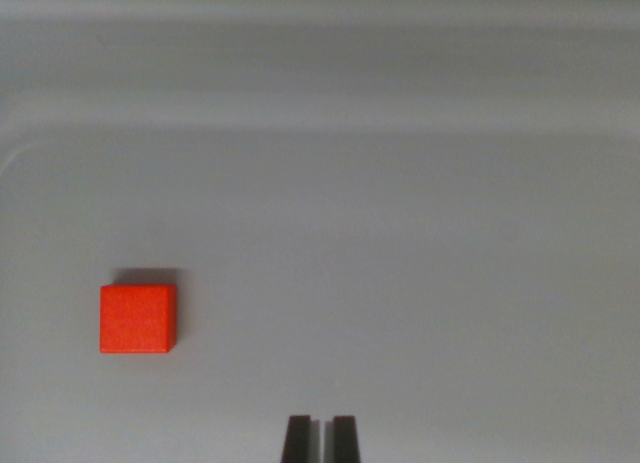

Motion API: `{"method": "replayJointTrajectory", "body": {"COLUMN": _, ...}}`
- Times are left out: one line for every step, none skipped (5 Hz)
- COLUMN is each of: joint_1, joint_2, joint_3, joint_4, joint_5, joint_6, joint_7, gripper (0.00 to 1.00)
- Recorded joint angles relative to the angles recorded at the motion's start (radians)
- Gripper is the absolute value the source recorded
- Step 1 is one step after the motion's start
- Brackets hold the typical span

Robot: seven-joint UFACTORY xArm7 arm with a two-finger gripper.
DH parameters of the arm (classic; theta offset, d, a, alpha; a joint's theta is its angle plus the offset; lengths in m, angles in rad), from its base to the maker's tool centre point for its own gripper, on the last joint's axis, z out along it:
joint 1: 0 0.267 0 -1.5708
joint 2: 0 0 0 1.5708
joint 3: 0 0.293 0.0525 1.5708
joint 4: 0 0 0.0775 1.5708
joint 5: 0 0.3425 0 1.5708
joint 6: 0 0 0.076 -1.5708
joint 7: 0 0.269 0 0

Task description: Reach red block

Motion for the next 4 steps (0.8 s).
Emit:
{"method": "replayJointTrajectory", "body": {"joint_1": 0.0, "joint_2": 0.0, "joint_3": 0.0, "joint_4": 0.0, "joint_5": 0.0, "joint_6": 0.0, "joint_7": 0.0, "gripper": 0.0}}
{"method": "replayJointTrajectory", "body": {"joint_1": 0.0095, "joint_2": 0.028, "joint_3": 0.008, "joint_4": -0.021, "joint_5": 0.0, "joint_6": -0.044, "joint_7": 0.002, "gripper": 0.0}}
{"method": "replayJointTrajectory", "body": {"joint_1": 0.0095, "joint_2": 0.028, "joint_3": 0.008, "joint_4": -0.021, "joint_5": 0.0, "joint_6": -0.044, "joint_7": 0.002, "gripper": 0.0}}
{"method": "replayJointTrajectory", "body": {"joint_1": 0.019, "joint_2": 0.057, "joint_3": 0.015, "joint_4": -0.042, "joint_5": 0.0, "joint_6": -0.089, "joint_7": 0.003, "gripper": 0.0}}
